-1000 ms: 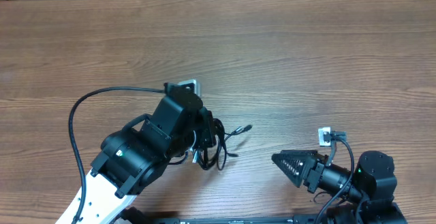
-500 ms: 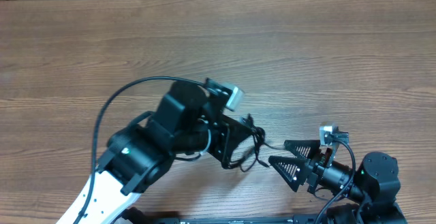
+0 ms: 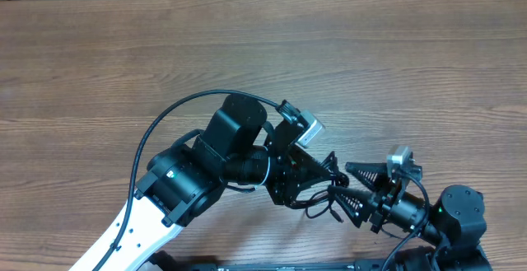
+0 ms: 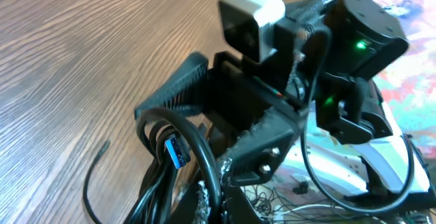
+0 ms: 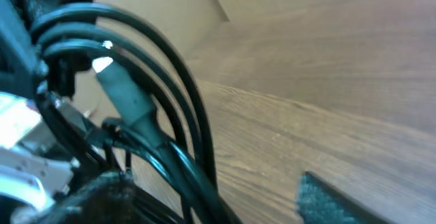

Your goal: Untangle cables

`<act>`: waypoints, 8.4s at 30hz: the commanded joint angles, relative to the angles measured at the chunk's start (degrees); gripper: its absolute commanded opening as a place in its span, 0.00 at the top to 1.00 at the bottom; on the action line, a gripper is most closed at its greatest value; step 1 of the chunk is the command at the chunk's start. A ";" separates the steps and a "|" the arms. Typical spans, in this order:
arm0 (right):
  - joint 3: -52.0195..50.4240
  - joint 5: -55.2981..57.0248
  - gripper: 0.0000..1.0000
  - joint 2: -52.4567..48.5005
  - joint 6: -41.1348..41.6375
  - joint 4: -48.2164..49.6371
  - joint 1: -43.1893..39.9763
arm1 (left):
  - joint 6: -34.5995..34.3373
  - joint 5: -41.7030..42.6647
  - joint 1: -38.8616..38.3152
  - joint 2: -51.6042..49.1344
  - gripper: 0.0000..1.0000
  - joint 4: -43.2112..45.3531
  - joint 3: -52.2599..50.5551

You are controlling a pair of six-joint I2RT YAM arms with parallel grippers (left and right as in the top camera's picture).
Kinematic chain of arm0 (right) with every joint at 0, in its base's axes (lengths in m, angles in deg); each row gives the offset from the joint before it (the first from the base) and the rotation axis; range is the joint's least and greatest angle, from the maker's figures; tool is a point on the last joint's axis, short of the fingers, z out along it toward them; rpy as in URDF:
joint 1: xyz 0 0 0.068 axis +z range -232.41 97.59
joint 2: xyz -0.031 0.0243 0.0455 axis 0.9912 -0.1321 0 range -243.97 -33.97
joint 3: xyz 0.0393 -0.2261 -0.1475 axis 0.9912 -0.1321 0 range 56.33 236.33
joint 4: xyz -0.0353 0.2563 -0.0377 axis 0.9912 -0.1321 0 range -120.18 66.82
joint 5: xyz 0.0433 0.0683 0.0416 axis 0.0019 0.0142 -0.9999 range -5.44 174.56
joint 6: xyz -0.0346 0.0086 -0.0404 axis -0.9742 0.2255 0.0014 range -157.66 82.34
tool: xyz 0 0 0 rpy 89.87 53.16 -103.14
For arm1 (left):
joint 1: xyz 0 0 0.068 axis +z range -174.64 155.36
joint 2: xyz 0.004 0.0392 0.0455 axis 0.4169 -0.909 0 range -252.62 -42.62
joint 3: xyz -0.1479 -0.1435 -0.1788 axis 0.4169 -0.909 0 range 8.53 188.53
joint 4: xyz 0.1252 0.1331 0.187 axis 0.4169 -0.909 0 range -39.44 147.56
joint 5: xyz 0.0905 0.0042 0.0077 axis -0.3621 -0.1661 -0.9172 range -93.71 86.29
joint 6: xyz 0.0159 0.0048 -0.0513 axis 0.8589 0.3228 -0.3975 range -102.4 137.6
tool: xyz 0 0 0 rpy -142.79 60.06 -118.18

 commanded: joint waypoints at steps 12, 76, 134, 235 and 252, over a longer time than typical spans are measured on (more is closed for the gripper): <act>0.68 -12.52 0.96 0.42 -1.51 -3.08 0.22 | 0.94 -0.44 -0.09 0.35 0.95 2.60 0.59; 0.68 -3.04 0.96 0.42 22.01 -14.71 0.22 | -31.56 -35.21 9.35 3.17 0.96 -20.87 0.59; 0.68 16.26 0.33 0.42 22.47 -27.87 0.22 | -46.99 -50.88 12.90 -23.50 0.43 -36.83 0.59; 0.68 16.48 0.05 0.42 23.19 -30.36 0.22 | -42.32 -40.85 10.34 -10.43 0.95 -11.32 -4.59; 0.68 4.15 0.05 0.42 33.73 -23.52 0.22 | -13.53 -26.71 8.74 14.38 0.96 2.86 -4.59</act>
